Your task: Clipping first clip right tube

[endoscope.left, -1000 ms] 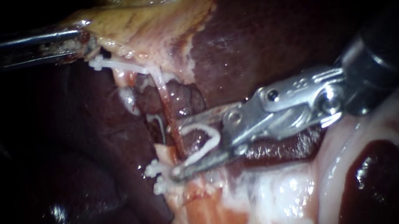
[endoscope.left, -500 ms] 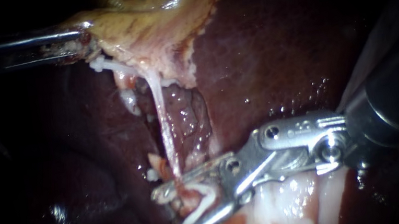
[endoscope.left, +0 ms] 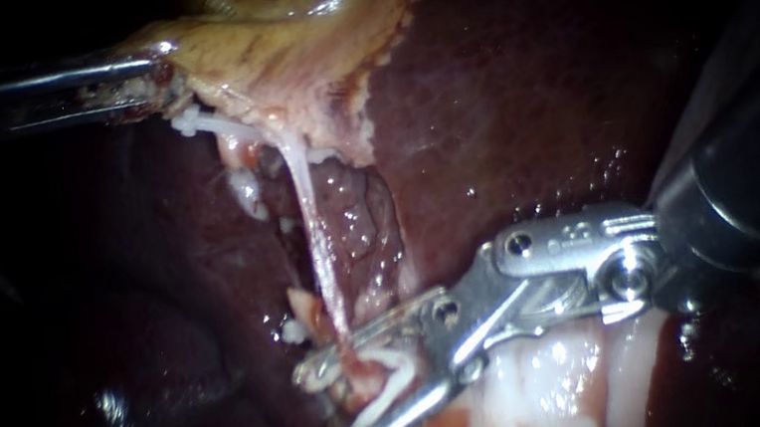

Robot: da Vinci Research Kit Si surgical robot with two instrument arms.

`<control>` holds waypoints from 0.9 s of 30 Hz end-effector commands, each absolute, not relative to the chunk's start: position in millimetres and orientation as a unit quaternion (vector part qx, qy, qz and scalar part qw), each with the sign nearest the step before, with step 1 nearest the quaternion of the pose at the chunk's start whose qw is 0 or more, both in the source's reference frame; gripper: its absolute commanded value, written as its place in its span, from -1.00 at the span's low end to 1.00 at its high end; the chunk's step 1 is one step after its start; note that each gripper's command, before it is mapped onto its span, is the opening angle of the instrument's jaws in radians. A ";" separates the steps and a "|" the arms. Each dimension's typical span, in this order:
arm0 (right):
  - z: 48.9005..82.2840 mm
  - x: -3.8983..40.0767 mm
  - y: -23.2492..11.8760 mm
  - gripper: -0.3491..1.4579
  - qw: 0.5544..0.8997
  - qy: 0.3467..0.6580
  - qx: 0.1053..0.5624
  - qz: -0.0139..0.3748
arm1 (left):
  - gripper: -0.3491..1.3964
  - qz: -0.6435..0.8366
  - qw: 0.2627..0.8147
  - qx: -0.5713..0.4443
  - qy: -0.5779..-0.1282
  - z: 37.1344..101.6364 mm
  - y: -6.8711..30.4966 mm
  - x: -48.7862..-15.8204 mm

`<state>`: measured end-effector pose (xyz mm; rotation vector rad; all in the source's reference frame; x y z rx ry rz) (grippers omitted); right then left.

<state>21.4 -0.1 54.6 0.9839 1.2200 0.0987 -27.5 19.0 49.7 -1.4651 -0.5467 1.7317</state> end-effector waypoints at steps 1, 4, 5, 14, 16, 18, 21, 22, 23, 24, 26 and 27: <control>54.6 21.4 -0.1 -0.17 0.707 0.549 0.443 0.045 | -1.00 0.682 0.393 -0.577 -0.215 49.7 19.0 -27.5; 54.5 21.3 -0.1 -0.22 0.707 0.549 0.443 0.045 | -1.00 0.682 0.393 -0.577 -0.215 49.7 19.0 -27.5; 54.6 21.3 -0.1 -0.23 0.707 0.549 0.443 0.044 | -1.00 0.682 0.393 -0.577 -0.215 49.7 19.0 -27.5; 55.2 20.5 0.9 -0.49 0.706 0.546 0.449 0.051 | -1.00 0.683 0.393 -0.577 -0.215 49.8 19.0 -27.6; 55.3 20.4 1.0 -0.50 0.706 0.546 0.448 0.052 | -1.00 0.683 0.393 -0.577 -0.215 49.9 19.0 -27.6; 55.3 20.4 1.1 -0.52 0.706 0.544 0.450 0.054 | -1.00 0.683 0.393 -0.577 -0.215 49.9 19.0 -27.6; 55.3 20.4 1.1 -0.56 0.706 0.543 0.452 0.056 | -1.00 0.683 0.393 -0.577 -0.215 49.9 19.0 -27.6; 55.3 20.3 1.1 -0.57 0.706 0.541 0.453 0.058 | -1.00 0.683 0.393 -0.577 -0.215 49.9 19.0 -27.6; 55.3 20.3 1.1 -0.59 0.705 0.540 0.455 0.060 | -1.00 0.683 0.393 -0.577 -0.215 49.9 19.0 -27.6; 55.3 20.3 1.1 -0.60 0.705 0.540 0.455 0.060 | -1.00 0.683 0.393 -0.577 -0.215 49.9 19.0 -27.6; 55.3 20.3 1.1 -0.63 0.705 0.539 0.457 0.062 | -1.00 0.683 0.393 -0.577 -0.215 49.9 19.0 -27.6; 55.3 20.3 1.1 -0.65 0.705 0.539 0.457 0.062 | -1.00 0.683 0.393 -0.577 -0.215 49.9 19.0 -27.6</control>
